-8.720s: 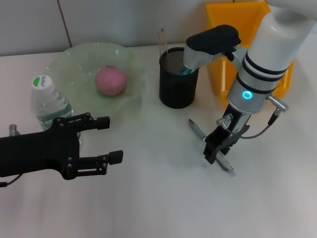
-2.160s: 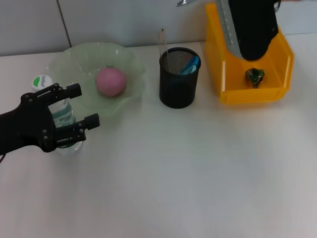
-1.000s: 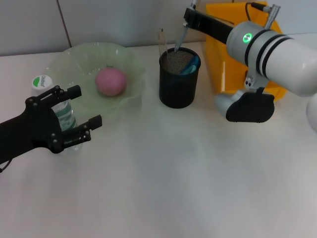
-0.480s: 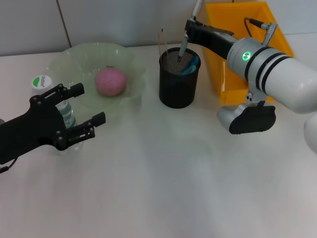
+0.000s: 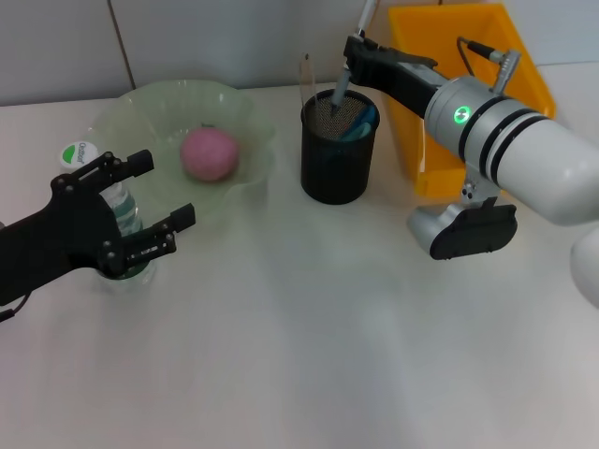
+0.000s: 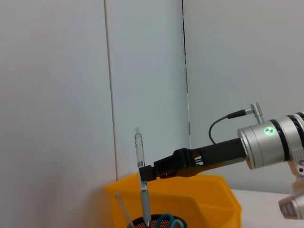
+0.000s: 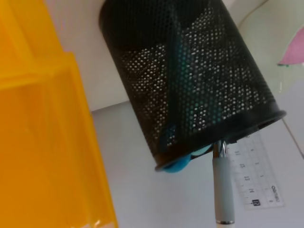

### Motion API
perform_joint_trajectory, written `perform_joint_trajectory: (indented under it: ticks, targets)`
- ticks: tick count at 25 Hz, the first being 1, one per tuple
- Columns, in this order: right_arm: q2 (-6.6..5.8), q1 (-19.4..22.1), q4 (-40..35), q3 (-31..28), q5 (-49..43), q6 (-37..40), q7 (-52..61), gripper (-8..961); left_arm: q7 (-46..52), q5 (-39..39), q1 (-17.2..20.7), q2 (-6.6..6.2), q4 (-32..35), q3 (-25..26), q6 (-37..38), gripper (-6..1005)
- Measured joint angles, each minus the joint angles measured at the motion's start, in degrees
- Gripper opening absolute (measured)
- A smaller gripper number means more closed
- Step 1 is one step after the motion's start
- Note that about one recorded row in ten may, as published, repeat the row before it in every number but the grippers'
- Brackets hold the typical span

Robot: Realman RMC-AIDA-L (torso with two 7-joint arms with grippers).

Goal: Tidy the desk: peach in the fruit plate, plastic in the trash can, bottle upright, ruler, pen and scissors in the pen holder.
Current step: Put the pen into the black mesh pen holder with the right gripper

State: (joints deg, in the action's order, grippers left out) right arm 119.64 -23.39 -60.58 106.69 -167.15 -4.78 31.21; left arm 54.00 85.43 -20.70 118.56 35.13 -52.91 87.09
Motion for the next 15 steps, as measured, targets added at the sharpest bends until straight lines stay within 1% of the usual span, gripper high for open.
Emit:
perform_joint_trajectory:
  ticks: [8,11,15]
  targets:
    - [0.25,0.71,3.17,1.72,0.30,-6.01,-0.20,276,-2.30,-0.45,0.54,0.05,-0.34,0.00,0.00,829]
    - [0.25,0.72,3.69,1.75,0.32,-6.92,-0.25,347,-3.56,-1.05,0.43,0.08,-1.63,-0.01,0.01,829]
    - [0.25,0.73,3.69,1.87,0.58,-9.44,1.49,441,-3.61,-1.14,0.39,0.08,-1.72,-0.04,0.03,829]
